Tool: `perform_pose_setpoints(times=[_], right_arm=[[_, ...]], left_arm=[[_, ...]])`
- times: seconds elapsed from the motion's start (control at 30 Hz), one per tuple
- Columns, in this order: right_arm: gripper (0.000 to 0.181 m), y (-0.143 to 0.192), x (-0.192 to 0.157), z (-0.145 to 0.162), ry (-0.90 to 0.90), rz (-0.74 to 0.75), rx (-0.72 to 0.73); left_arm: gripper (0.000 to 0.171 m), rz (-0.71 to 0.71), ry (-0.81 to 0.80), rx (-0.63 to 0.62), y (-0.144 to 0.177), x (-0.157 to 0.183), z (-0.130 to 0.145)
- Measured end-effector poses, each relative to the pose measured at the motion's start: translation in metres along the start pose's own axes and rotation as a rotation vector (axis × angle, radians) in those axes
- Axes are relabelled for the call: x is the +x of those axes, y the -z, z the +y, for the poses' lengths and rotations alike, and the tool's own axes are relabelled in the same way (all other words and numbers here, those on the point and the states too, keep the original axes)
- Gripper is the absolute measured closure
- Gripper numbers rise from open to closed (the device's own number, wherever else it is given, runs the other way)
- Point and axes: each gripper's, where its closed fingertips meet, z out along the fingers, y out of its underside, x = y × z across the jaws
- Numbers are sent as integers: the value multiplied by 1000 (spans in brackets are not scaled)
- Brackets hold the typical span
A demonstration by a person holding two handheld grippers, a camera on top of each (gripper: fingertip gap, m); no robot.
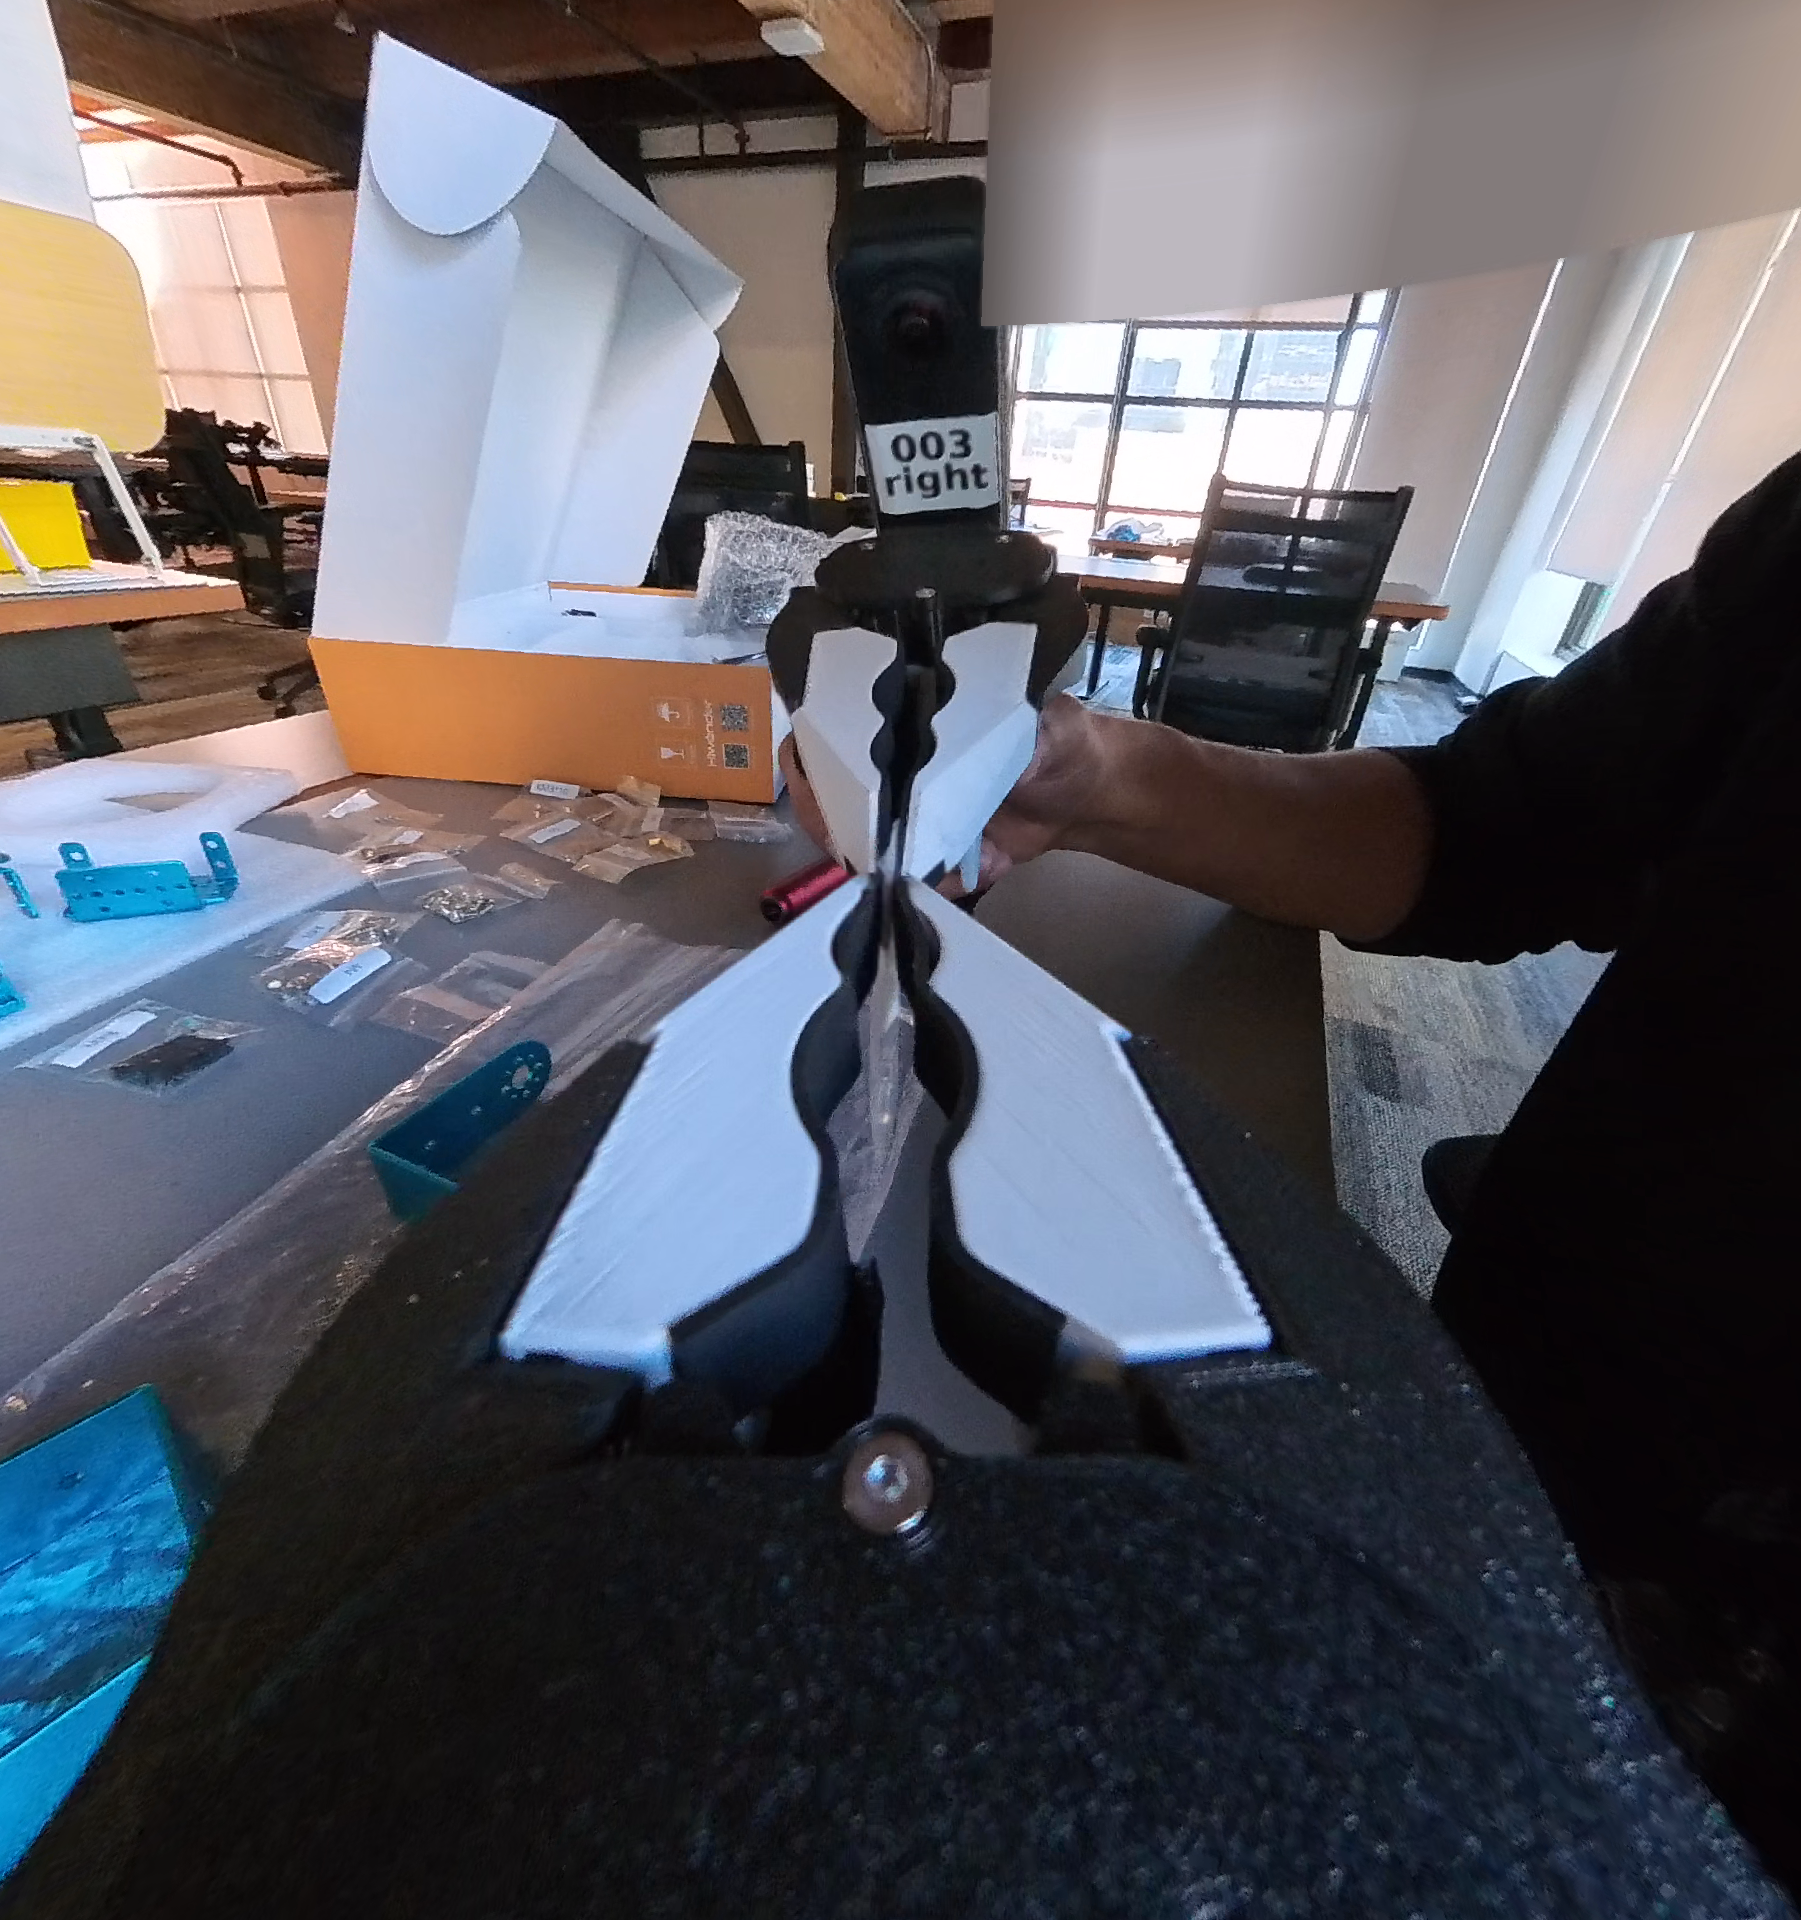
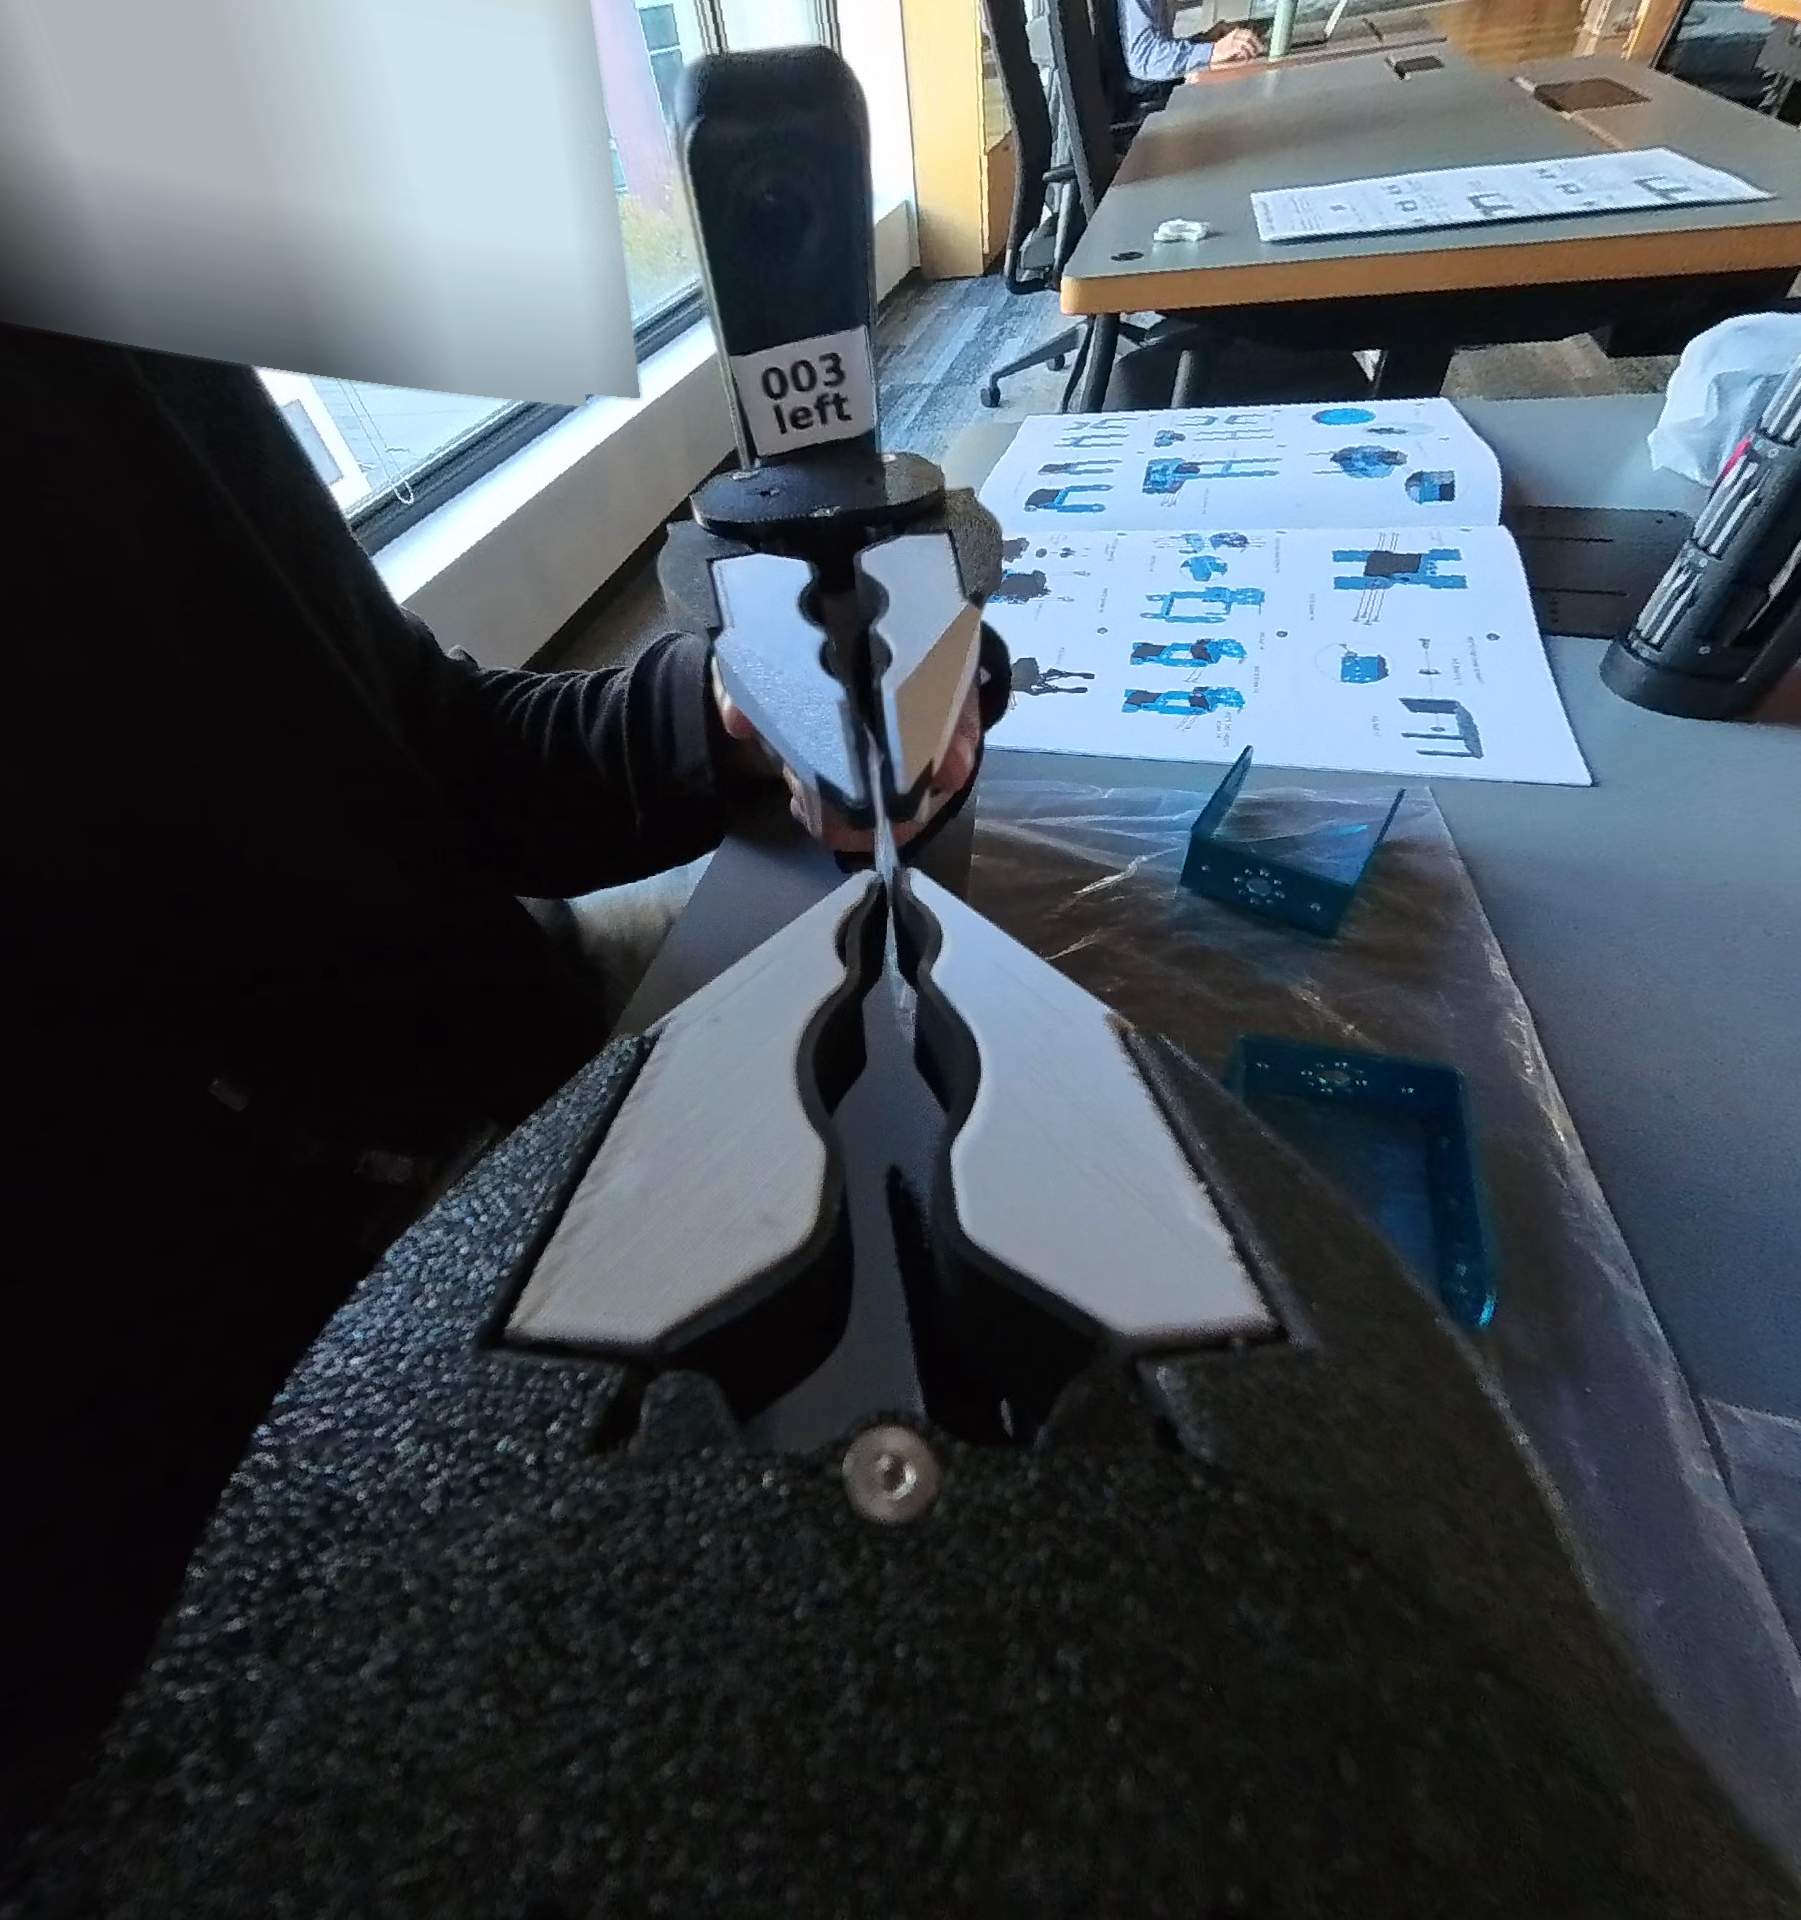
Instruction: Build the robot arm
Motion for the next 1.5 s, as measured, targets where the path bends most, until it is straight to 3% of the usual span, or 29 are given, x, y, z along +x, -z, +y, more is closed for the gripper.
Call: perform_pose_setpoints(times=[0.17, 0.27, 0.43, 0.5, 0.83, 1.03, 1.33, 1.5], right_arm=[[181, 3, 0, -5, -8, 0, 29], [181, 7, -1, -11, -28, -17, 62], [181, 7, -2, -10, -33, -25, 62], [181, 8, -2, -9, -34, -23, 58], [181, 6, 0, -8, -28, -2, 52], [171, 0, 2, -18, -54, 3, 163], [177, -1, 2, -33, -47, 17, 318], [175, -4, 1, -30, -51, 3, 296]], left_arm=[[162, -25, 3, -16, -1, -3, 2], [171, -6, -3, -15, -1, 0, 3], [171, -9, -1, 0, 0, 0, 0], [163, -7, 3, 5, 1, 1, -1], [171, -11, -9, 4, 3, -1, -1], [171, -34, 35, 47, 8, -9, -9], [171, 6, 96, 103, 14, -8, -19], [171, 12, 84, 83, 12, -6, -15]])
